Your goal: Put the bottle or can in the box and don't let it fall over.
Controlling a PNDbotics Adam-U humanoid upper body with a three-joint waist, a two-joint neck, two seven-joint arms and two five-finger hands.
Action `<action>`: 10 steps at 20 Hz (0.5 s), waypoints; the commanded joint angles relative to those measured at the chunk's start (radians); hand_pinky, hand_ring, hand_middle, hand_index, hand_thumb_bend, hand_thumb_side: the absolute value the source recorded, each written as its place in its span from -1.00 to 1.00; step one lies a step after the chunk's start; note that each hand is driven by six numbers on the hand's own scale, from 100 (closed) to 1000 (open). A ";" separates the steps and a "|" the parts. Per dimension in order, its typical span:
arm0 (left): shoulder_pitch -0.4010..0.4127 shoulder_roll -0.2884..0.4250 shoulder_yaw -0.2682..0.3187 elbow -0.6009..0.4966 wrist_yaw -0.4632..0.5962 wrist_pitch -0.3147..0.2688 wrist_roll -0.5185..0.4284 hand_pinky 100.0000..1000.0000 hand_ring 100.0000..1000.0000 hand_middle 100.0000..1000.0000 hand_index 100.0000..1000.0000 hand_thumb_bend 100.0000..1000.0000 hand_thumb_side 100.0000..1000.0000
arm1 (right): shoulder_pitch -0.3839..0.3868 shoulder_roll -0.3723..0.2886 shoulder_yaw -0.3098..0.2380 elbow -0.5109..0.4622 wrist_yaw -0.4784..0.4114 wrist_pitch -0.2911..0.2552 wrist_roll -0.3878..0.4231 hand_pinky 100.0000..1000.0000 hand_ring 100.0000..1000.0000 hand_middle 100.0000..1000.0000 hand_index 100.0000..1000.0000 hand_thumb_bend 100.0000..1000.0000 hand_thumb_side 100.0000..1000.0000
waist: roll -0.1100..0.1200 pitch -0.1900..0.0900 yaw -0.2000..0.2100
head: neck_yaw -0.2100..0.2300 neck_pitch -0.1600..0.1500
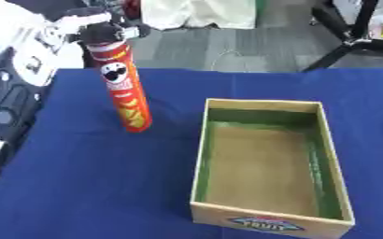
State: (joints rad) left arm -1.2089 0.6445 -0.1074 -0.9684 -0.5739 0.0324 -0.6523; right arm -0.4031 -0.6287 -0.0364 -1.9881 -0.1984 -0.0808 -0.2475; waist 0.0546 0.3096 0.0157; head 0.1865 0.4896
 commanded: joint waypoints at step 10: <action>-0.010 0.023 0.003 -0.006 -0.055 -0.021 -0.080 0.58 0.70 0.70 0.67 -0.04 0.59 | -0.001 -0.012 -0.016 -0.012 -0.005 -0.002 0.003 0.82 0.37 0.40 1.00 -1.00 0.57 | -0.001 -0.010 -0.002 | 0.006 -0.007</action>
State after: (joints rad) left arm -1.2098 0.6494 -0.1060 -0.9696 -0.6218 0.0123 -0.7162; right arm -0.3955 -0.6271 -0.0389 -1.9881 -0.1985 -0.0792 -0.2459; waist 0.0575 0.3116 0.0144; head 0.1907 0.4896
